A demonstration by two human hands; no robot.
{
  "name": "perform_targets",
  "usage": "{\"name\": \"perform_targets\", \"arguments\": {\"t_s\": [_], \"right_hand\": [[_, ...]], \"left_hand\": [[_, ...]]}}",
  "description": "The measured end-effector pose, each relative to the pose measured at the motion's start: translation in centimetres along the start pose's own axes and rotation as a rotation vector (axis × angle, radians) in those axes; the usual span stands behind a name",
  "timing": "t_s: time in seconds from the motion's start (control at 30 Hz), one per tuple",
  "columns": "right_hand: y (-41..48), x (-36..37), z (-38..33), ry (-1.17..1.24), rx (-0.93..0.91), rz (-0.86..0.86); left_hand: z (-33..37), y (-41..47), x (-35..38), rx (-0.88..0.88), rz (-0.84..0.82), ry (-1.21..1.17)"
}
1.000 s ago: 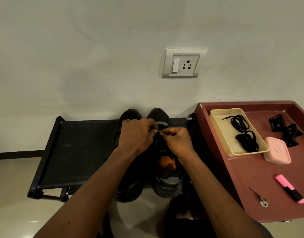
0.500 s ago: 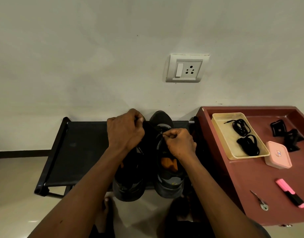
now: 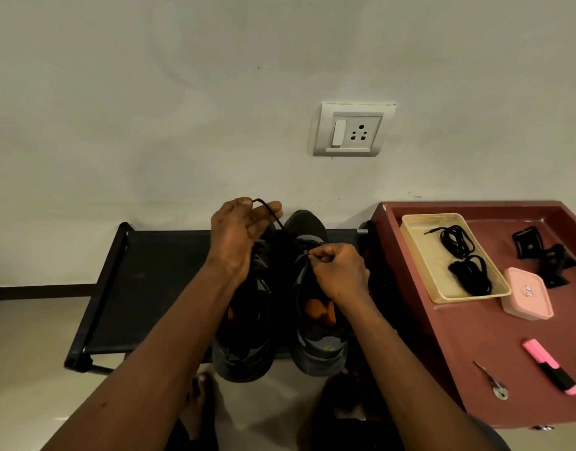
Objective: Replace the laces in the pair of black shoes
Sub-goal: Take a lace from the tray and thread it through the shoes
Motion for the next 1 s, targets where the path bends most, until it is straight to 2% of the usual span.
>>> {"name": "perform_targets", "arguments": {"t_s": [0.07,0.1,0.17,0.23,0.3,0.4,0.57,0.7,0.87,1.0], "right_hand": [[0.0,0.0,0.1,0.016,-0.011,-0.022],[0.0,0.0,0.1,0.016,-0.019,-0.03],[0.0,0.0,0.0,0.003,-0.036,-0.037],[0.0,0.0,-0.1,-0.011,-0.045,-0.036],[0.0,0.0,0.0,-0.008,-0.051,-0.029],[0.0,0.1,-0.1,-0.007,-0.079,-0.02],[-0.1,-0.1,-0.5,-0.056,-0.129,-0.012],[-0.1,-0.3,-0.8,-0.158,-0.182,0.016],[-0.2,-0.6,-1.2,-0.239,-0.236,0.055],[-0.3,-0.9,-1.3,-0.242,-0.262,0.088]], "left_hand": [[-1.2,0.1,0.6,-0.097,-0.023,-0.057],[-1.4,0.3,0.6,-0.1,-0.028,0.061],[-1.1,0.7,0.6,0.002,-0.084,0.623],[-1.1,0.6,1.4,0.124,-0.22,1.199],[-2.0,0.1,2.0,0.15,-0.341,1.479],[-2.7,-0.4,2.6,0.202,-0.386,1.62],[-2.7,-0.3,2.5,0.238,-0.333,1.587],[-1.9,0.0,1.4,0.268,-0.159,1.449],[-0.1,0.9,-1.7,0.206,0.126,1.096],[1.0,1.3,-3.5,0.15,0.277,0.557]]}}
Point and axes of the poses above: each hand's wrist, its own y-axis towards the middle knuckle, its own x-axis out of the palm, z = x × y, the point moved 6 cm from there along y, towards the middle knuckle, and after that the axes turned 6 degrees about -z, right-handed, at the moved point
